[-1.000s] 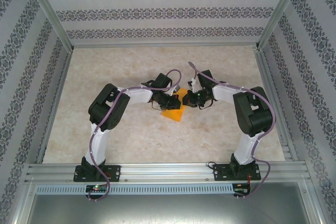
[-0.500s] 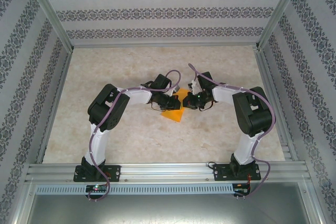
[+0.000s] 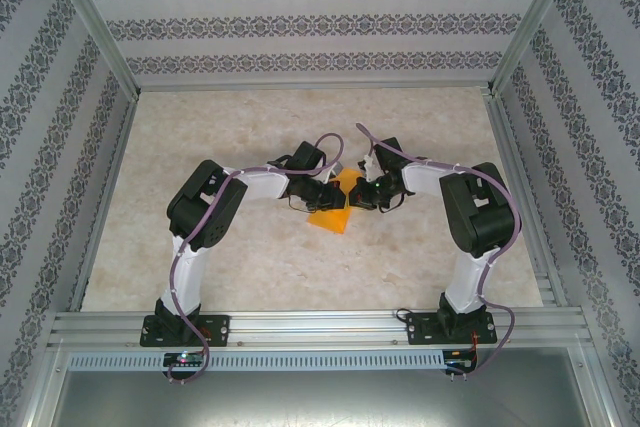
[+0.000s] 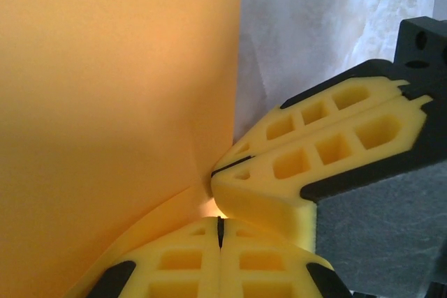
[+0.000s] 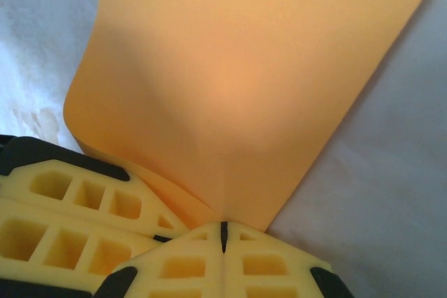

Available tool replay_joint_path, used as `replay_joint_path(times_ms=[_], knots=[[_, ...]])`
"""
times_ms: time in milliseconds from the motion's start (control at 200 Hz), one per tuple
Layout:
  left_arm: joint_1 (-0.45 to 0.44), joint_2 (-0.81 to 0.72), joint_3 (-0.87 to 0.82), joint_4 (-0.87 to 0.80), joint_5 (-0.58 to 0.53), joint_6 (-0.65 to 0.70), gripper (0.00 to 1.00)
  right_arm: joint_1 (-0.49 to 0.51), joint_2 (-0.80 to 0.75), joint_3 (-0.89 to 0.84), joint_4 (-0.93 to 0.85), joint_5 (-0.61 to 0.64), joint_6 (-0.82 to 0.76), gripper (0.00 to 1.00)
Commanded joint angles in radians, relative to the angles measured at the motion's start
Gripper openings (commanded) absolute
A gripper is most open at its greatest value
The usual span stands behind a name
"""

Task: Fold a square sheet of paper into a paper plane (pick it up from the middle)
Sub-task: Fold the triangle a second time at the center of the table.

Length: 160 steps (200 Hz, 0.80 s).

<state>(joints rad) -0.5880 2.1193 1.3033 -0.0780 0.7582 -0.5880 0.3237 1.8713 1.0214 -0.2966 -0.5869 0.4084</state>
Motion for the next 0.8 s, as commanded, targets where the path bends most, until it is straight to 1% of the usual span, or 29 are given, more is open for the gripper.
replay_joint_path(times_ms=[0, 80, 245, 415, 794], knots=[[0.008, -0.057, 0.0, 0.03, 0.024, -0.015, 0.01, 0.01, 0.025, 0.009, -0.076, 0.094, -0.042, 0.0], [0.008, -0.072, 0.003, -0.003, 0.012, 0.004, 0.02, 0.01, 0.025, 0.01, -0.083, 0.108, -0.049, 0.0], [0.011, -0.103, 0.005, -0.122, -0.07, 0.091, 0.04, 0.011, 0.028, 0.01, -0.087, 0.116, -0.054, 0.0], [0.021, -0.096, 0.012, -0.204, -0.135, 0.16, 0.04, 0.012, 0.026, 0.012, -0.088, 0.12, -0.057, 0.0], [0.042, -0.038, 0.054, -0.22, -0.137, 0.187, 0.04, 0.013, 0.021, 0.011, -0.097, 0.136, -0.06, 0.0]])
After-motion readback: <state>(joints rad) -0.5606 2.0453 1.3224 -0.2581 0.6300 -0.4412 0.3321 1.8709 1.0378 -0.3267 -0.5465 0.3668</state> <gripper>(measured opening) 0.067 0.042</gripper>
